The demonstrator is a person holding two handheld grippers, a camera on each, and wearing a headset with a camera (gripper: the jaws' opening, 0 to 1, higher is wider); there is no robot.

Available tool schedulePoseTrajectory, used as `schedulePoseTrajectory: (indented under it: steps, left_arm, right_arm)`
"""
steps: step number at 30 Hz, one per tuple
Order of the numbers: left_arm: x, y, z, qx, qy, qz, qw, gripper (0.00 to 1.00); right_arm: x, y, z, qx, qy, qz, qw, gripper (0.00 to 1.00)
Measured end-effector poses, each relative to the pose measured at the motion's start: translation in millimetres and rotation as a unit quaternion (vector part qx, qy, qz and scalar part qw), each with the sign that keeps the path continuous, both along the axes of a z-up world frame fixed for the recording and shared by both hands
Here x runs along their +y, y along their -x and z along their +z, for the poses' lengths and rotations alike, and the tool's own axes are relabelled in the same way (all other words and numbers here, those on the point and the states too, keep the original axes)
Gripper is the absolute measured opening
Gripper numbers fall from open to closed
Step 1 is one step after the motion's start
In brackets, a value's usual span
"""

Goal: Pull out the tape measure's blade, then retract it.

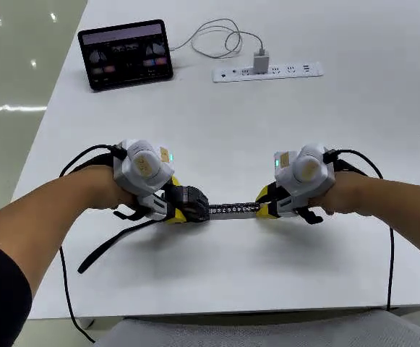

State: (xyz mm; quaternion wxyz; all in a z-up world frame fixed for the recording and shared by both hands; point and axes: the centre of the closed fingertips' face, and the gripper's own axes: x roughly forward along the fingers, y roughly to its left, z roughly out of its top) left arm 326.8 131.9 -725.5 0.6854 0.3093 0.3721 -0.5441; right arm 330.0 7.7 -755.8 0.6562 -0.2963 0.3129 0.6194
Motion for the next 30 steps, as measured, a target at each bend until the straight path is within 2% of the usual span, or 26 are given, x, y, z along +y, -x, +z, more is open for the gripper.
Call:
schedulePoseTrajectory:
  steps: [30]
  left_arm:
    - [-0.2,-1.7,-1.6,-0.001,-0.001,0.000,1.0000,0.31]
  right_arm:
    - [-31.1,0.1,1.5,-0.002,0.009,-0.006,0.9999,0.08]
